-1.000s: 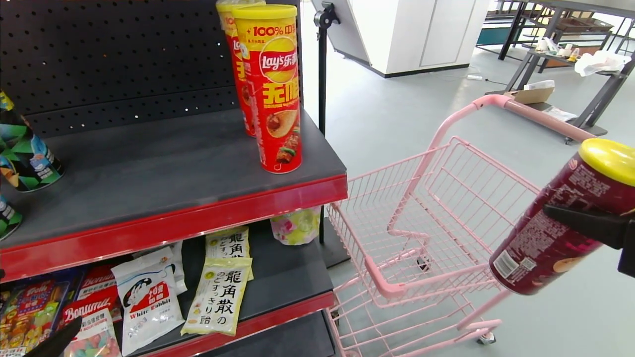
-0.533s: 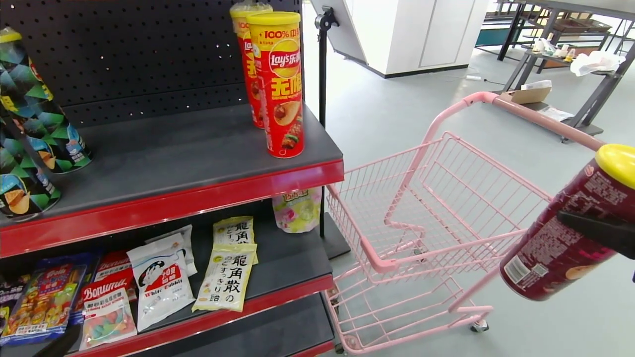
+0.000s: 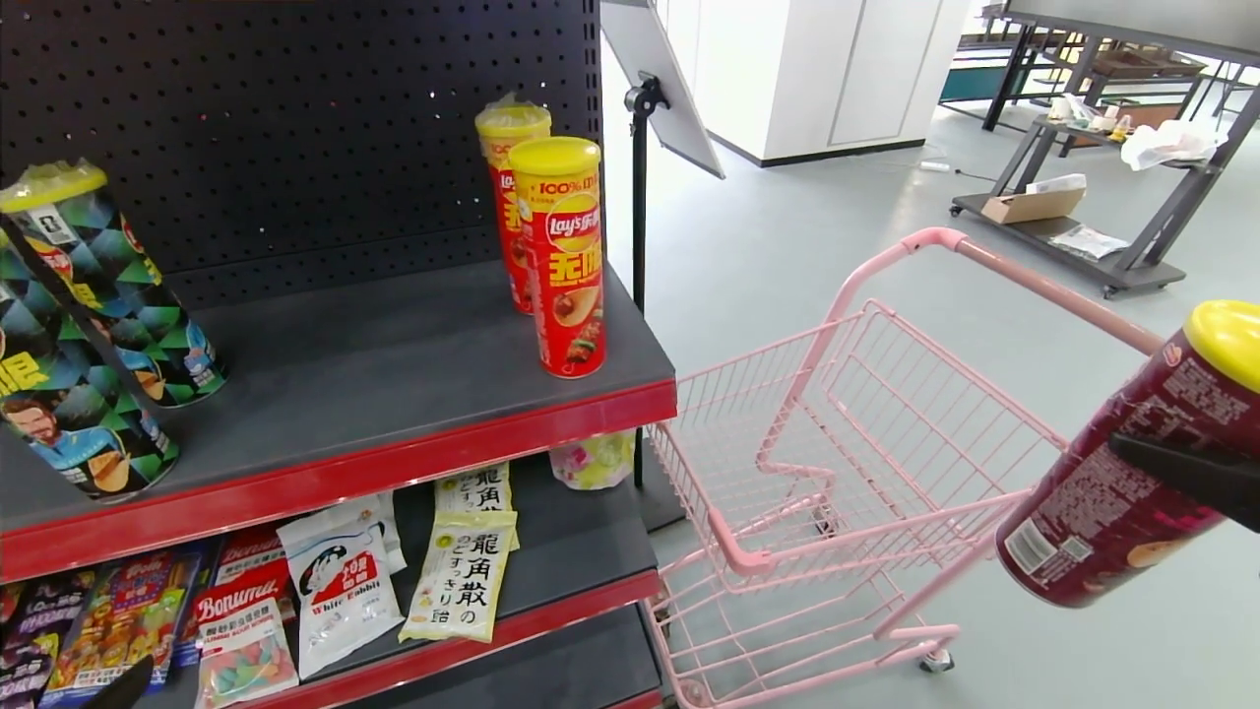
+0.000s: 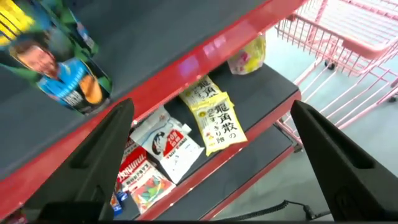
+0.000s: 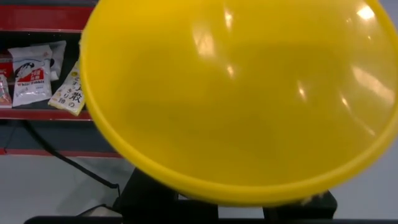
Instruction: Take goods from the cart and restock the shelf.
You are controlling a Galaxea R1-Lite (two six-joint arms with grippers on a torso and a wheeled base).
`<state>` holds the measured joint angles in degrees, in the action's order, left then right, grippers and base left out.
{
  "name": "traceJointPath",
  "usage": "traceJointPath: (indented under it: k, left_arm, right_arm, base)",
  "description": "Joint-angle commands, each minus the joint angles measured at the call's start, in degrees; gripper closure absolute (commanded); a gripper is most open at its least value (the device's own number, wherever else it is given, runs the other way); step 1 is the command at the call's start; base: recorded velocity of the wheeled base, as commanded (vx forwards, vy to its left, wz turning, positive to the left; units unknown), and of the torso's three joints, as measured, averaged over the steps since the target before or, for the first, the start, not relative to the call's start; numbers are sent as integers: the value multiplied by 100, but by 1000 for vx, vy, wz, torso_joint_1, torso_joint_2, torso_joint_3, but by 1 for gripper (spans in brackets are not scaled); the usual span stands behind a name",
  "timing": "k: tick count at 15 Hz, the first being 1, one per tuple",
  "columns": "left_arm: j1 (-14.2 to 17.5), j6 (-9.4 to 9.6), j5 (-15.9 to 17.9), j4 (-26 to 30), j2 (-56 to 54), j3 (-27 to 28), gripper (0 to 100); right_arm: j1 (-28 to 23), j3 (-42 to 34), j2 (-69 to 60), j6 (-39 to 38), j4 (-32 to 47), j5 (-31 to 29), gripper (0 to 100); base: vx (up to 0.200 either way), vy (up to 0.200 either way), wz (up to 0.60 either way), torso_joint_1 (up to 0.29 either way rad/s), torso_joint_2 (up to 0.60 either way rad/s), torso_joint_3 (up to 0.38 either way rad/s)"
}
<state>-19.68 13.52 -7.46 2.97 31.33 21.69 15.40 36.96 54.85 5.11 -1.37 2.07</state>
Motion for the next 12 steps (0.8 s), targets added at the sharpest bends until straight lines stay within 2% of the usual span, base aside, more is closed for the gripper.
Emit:
traceJointPath:
  k: [1,8,10,12]
  left_arm:
    - [-1,2,-1,1,-66,-24,0]
    - [8,19,-10,1,-153,-42,0]
    - [8,19,-10,1,-162,-42,0]
    - [-1,19,-10,1,-197,-42,0]
  right_arm:
    - [7,-14,17,17,13,4,100]
    - [7,-225,-79,96,-39,4,100]
    - [-10,-251,-79,131,-13,-49,100]
    - [-10,-295,-88,140,-30,-93,100]
  base:
    - [0,0,0,212,-530,-325]
    - [0,0,0,163,-399,-238]
    - [0,0,0,44,-107,-54]
    - [0,0,600,12,-24,-12]
